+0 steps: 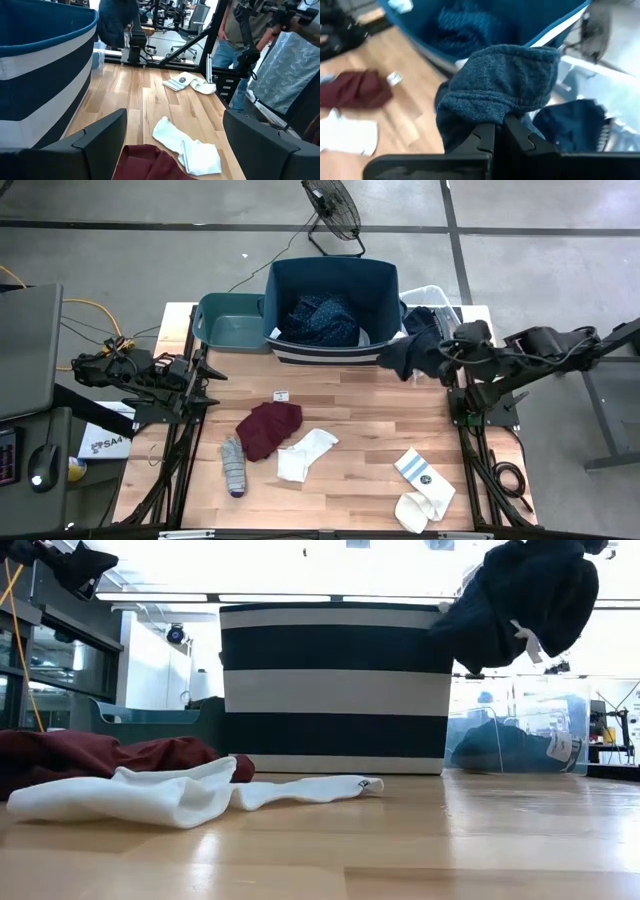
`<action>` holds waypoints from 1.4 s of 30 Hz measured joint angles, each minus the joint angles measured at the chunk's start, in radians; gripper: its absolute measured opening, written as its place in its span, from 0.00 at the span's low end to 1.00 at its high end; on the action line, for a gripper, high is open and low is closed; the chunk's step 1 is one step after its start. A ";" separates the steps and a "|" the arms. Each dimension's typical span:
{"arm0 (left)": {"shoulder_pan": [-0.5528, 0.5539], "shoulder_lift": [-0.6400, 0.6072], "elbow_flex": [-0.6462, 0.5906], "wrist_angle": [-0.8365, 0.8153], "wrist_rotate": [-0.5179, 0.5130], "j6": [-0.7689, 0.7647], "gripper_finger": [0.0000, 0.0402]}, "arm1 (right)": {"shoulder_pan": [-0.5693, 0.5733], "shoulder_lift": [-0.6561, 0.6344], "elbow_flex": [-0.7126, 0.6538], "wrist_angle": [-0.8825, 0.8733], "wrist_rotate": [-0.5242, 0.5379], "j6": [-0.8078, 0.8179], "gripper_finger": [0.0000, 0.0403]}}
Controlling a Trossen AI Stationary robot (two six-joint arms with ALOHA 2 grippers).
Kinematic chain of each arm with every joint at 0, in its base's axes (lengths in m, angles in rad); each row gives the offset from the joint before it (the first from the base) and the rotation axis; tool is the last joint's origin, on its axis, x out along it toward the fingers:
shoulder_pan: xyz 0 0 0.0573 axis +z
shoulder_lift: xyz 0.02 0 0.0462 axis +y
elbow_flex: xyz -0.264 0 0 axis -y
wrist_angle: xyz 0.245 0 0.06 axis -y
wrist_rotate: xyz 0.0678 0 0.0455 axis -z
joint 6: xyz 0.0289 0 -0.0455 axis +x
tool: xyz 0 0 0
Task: Pick & Place Cloths
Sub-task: Put the blue underwear into the transparent bin
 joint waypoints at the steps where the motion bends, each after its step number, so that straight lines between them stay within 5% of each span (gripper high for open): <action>1: 0.000 0.000 0.000 0.000 0.000 0.000 0.81 | 0.000 -0.005 0.000 0.000 0.024 -0.001 0.01; 9: 0.000 0.000 0.000 0.000 0.000 0.000 0.81 | -0.035 -0.017 0.059 -0.068 0.270 -0.044 0.01; 16: 0.000 0.000 0.000 0.000 0.000 0.000 0.81 | -0.212 0.023 0.109 -0.066 0.391 -0.290 0.01; 29: 0.000 0.000 0.000 0.000 0.000 0.000 0.81 | -0.676 0.149 0.109 -0.132 0.135 -0.464 0.01; 42: 0.000 0.000 0.000 0.000 0.000 0.000 0.81 | -0.874 0.346 0.109 -0.076 -0.115 -0.484 0.01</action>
